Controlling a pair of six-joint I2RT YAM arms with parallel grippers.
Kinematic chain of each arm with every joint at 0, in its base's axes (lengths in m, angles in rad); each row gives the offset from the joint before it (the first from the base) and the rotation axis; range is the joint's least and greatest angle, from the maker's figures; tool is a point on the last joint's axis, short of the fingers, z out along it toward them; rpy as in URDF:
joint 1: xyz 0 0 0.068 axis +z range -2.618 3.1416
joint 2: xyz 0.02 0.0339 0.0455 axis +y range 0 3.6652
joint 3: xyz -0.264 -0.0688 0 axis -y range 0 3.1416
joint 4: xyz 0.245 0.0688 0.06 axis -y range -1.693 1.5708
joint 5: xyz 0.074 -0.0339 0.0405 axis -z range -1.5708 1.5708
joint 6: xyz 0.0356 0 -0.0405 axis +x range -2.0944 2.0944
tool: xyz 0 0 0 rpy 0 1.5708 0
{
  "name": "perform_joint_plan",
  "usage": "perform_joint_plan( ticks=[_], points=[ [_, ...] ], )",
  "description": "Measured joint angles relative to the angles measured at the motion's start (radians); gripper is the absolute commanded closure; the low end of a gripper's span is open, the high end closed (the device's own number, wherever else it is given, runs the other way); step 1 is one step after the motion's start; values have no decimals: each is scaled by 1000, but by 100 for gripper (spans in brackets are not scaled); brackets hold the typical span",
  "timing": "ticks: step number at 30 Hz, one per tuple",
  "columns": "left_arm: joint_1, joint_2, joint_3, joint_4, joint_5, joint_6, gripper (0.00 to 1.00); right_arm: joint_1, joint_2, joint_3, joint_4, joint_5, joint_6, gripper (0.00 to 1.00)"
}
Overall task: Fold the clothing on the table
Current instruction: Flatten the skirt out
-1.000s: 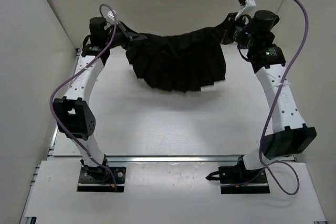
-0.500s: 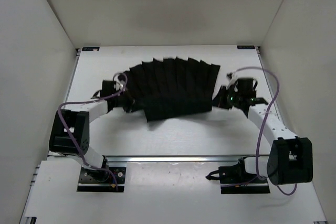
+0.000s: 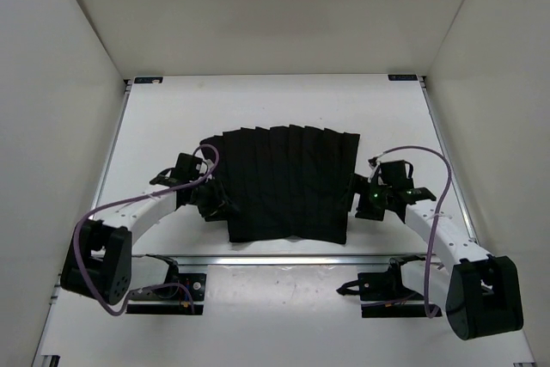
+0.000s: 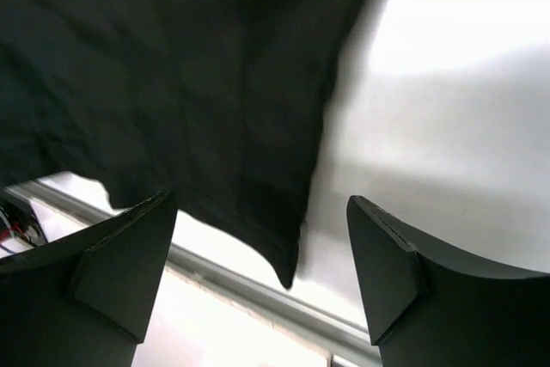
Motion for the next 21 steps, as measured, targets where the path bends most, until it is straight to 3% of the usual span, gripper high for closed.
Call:
perform_joint_plan(
  ticks=[11, 12, 16, 18, 19, 20, 21],
  points=[
    [-47, -58, -112, -79, -121, 5, 45, 169, -32, -61, -112, 102, 108, 28],
    [-49, -76, -121, -78, -123, 3, 44, 177, -31, -61, -113, 108, 116, 32],
    [-70, -95, -137, -64, -126, -23, 47, 196, -19, -74, -113, 110, 138, 82],
    [-85, -80, -137, -48, -121, -39, 65, 201, -13, -76, -124, 104, 148, 100],
    [-97, -73, -137, -42, -121, -47, 86, 203, -13, -75, -129, 103, 154, 100],
    [-106, -68, -137, -37, -119, -60, 100, 206, -13, -74, -135, 100, 156, 100],
    [-112, -67, -137, -32, -116, -69, 100, 206, -13, -68, -146, 95, 158, 100]
  ],
)
